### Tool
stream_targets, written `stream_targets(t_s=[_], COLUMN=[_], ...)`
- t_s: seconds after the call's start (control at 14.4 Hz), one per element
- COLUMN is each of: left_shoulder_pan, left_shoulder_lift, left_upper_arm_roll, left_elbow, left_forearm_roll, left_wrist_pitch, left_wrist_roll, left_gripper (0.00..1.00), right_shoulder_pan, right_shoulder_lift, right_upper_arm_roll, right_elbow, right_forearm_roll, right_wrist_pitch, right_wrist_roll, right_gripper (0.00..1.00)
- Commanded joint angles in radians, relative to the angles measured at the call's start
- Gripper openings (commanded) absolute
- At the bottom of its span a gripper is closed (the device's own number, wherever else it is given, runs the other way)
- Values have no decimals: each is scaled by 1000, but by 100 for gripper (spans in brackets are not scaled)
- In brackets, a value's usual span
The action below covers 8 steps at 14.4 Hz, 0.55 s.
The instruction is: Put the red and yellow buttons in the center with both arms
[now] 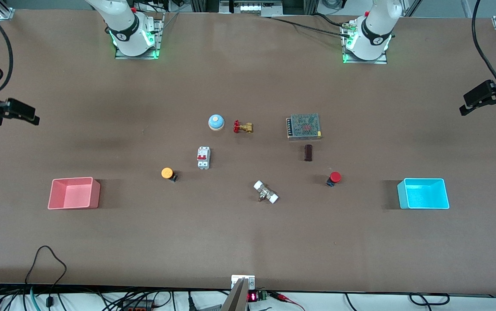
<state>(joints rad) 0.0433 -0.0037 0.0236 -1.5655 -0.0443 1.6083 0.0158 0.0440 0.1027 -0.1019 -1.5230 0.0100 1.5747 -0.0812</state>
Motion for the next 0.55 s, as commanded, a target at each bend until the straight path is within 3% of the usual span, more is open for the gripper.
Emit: stream_targets(t_s=[0.0, 0.49], left_shoulder_pan=[12, 12], left_shoulder_lift=[11, 10], left_upper_arm_roll=[-11, -14], left_elbow=[28, 28], left_forearm_roll=[-5, -5], left_wrist_pitch=[-34, -38], left_wrist_roll=[24, 23], left_gripper=[100, 100], right_shoulder_pan=[-3, -4], right_shoulder_lift=[-81, -110], right_upper_arm_roll=[14, 14], right_elbow=[-91, -103], right_forearm_roll=[-16, -15], right_wrist_pitch=[8, -24], right_wrist_roll=[4, 6], right_gripper=[100, 100])
